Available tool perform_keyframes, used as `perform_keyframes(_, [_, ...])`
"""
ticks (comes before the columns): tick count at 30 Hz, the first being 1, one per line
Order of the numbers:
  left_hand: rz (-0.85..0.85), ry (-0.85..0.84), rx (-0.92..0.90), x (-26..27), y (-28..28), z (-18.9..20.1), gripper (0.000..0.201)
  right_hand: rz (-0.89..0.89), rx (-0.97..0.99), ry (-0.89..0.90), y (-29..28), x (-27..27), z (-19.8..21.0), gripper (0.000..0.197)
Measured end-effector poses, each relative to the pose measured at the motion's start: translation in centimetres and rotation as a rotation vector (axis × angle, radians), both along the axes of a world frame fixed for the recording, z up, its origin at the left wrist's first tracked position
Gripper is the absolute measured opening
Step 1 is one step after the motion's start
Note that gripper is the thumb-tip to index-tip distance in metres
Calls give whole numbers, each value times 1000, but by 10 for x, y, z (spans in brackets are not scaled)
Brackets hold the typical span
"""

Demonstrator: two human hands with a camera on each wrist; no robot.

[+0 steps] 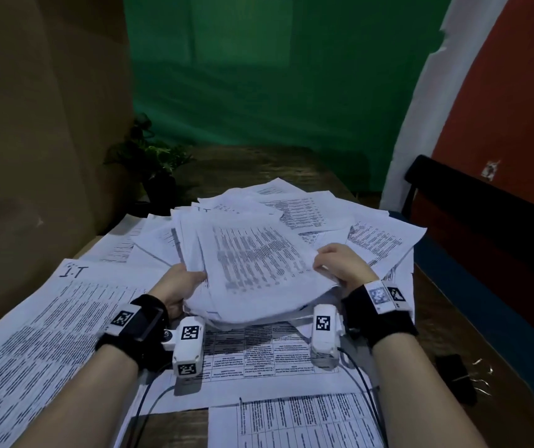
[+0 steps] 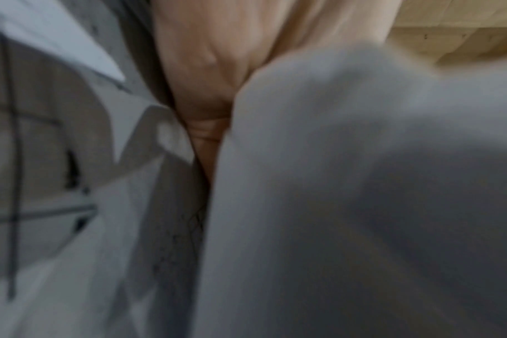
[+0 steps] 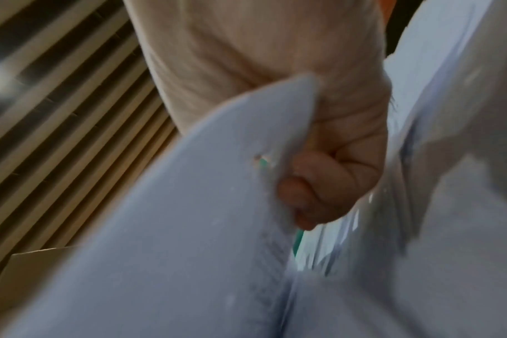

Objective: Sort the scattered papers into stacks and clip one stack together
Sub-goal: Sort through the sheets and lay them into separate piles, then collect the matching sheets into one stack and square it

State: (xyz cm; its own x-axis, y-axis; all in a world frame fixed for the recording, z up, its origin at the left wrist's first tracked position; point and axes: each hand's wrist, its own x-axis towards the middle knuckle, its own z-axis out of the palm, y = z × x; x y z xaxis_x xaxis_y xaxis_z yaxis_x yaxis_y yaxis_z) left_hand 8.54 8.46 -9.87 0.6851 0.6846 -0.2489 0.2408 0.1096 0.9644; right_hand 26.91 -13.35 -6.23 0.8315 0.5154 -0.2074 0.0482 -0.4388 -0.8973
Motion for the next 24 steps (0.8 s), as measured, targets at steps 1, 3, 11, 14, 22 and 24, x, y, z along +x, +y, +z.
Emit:
perform_keyframes(1, [16, 5, 3, 2, 1, 0, 27, -28, -4, -22, -2, 6, -1, 10])
perform_keyframes(3, [37, 24, 1, 5, 0, -1, 27, -41, -45, -52, -6, 12, -1, 15])
perform_keyframes(11, [0, 80, 36, 6, 10, -3, 76, 80, 10, -15, 22, -16, -6, 42])
perform_keyframes(14, [12, -22, 136, 7, 6, -8, 42, 123, -152, -80, 26, -15, -14, 64])
perform_keyframes(22, [-14, -353, 399, 1, -19, 27, 23, 68, 365, 46, 0, -21, 19, 56])
perform_keyframes(24, [11, -464, 414, 0, -31, 42, 25, 117, 503, -5, -3, -27, 32, 39])
